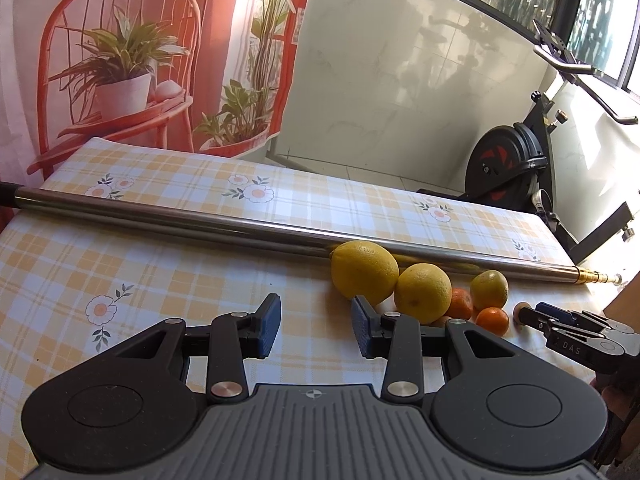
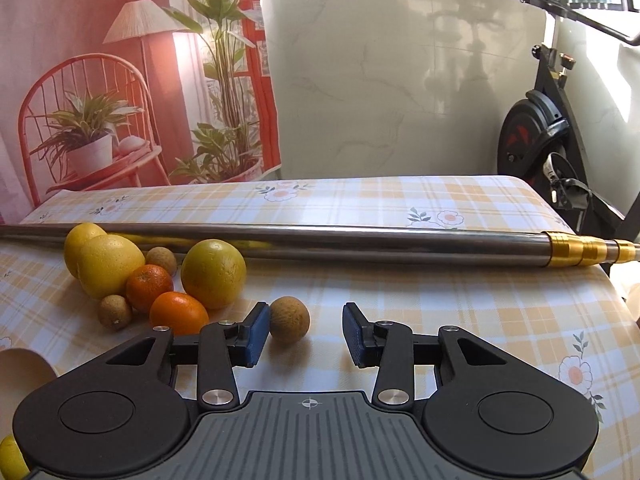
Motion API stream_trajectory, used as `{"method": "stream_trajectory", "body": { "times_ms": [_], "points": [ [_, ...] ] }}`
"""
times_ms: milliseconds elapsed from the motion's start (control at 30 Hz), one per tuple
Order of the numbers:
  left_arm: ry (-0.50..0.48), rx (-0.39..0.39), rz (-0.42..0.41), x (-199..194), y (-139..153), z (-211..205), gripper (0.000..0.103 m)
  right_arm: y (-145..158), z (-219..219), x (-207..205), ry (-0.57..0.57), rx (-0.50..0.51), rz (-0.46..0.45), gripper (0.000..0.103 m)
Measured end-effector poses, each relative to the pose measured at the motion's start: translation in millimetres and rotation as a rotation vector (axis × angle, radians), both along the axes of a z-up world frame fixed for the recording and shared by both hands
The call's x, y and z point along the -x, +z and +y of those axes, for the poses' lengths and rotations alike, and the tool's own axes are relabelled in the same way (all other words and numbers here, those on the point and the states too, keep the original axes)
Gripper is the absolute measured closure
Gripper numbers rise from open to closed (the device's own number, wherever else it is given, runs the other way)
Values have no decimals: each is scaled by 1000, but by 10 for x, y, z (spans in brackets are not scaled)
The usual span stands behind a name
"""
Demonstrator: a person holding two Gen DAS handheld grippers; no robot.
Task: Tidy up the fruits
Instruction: 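Close the right tool around the brown kiwi, then grasp a large yellow grapefruit with the left tool while the right tool holds the kiwi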
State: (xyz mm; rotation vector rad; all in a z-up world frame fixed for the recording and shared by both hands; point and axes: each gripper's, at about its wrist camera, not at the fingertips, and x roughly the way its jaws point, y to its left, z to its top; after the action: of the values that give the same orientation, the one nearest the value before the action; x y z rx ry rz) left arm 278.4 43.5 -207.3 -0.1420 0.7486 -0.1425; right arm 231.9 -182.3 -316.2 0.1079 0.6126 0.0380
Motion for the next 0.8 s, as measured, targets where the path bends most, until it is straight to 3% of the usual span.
{"method": "stream_trajectory", "body": {
  "times_ms": [367, 800],
  "points": [
    [-9, -4, 8, -112, -33, -114, 59, -53, 38, -92, 14, -15, 25, 81],
    [-9, 3, 32, -177, -95, -151, 55, -68, 22, -136, 18, -23, 19, 77]
  ]
}}
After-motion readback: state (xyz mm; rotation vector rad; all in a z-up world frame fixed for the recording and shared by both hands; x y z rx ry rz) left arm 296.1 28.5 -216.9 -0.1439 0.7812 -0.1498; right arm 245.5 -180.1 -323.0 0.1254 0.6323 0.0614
